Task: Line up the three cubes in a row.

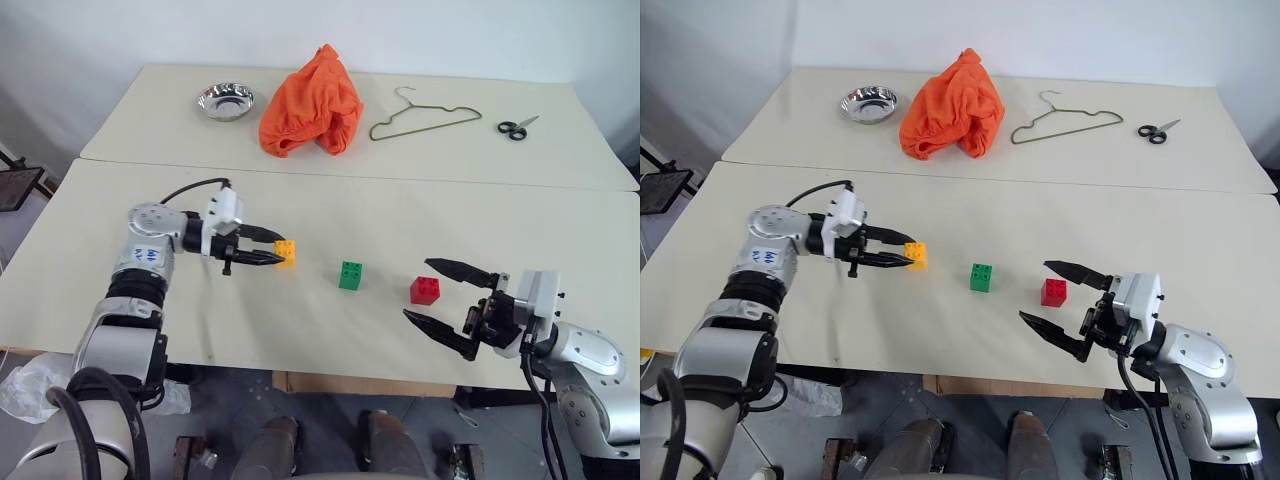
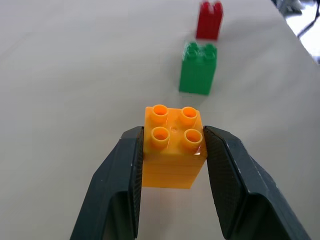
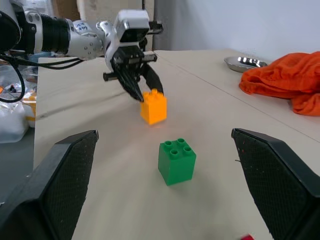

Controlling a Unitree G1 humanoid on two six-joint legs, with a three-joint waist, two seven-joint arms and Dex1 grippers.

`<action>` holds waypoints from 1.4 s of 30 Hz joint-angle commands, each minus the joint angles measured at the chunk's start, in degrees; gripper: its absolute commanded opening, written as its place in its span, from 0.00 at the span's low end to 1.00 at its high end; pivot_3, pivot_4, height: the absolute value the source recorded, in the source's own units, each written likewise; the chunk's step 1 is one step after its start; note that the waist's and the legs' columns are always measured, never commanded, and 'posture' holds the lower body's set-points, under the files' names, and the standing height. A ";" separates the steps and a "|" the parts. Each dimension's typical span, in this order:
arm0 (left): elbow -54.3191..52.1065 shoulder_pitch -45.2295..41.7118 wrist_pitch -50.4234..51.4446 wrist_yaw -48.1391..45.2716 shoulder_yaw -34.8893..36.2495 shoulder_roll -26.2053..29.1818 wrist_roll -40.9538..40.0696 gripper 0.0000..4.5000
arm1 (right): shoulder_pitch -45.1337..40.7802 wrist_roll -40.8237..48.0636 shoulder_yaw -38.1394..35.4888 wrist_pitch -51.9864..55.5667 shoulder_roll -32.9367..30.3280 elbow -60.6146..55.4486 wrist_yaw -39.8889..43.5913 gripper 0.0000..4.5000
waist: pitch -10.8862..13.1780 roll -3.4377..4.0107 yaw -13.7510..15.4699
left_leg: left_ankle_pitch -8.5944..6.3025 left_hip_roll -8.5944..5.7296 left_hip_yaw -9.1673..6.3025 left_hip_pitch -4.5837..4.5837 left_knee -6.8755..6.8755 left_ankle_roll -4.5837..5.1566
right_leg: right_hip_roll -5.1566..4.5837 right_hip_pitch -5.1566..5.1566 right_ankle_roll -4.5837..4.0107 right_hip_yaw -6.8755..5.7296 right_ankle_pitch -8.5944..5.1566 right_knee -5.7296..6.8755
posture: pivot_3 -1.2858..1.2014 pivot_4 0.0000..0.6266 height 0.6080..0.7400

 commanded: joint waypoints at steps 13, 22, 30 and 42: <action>9.74 -5.77 -3.76 -6.07 -0.07 -3.75 3.02 0.33 | 6.58 1.51 -5.29 0.29 -1.45 -5.10 -1.32 1.00 | 0.00 -0.01 0.36 | 0.00 0.00 0.02 0.00 0.03 0.03 | 0.00 0.00 0.01 0.01 0.00 0.04 | 0.52 0.24 1.00; 6.37 -4.50 -0.92 -6.59 -4.22 -3.94 -1.03 0.33 | 4.55 1.13 -4.63 0.21 -1.75 -3.62 -0.86 1.00 | 0.00 -0.01 0.44 | 0.00 -0.01 0.02 0.00 0.03 0.03 | 0.00 0.01 0.01 0.01 0.00 0.04 | 0.52 0.24 1.00; 2.24 -2.67 1.43 -6.59 -8.74 -1.26 -6.17 0.33 | 3.82 0.76 -3.94 -0.03 -1.48 -3.02 -0.48 1.00 | 0.00 -0.01 0.26 | 0.00 0.01 0.02 0.00 0.02 0.03 | 0.00 0.00 0.01 0.03 0.00 0.03 | 0.52 0.24 1.00; -2.81 0.61 4.46 -6.59 -15.52 3.09 -11.72 0.33 | 4.12 0.26 -3.71 -0.71 -1.25 -2.31 0.29 1.00 | 0.00 0.00 0.37 | 0.00 0.01 0.01 0.00 0.03 0.03 | 0.00 0.00 0.01 0.05 0.00 0.02 | 0.52 0.24 1.00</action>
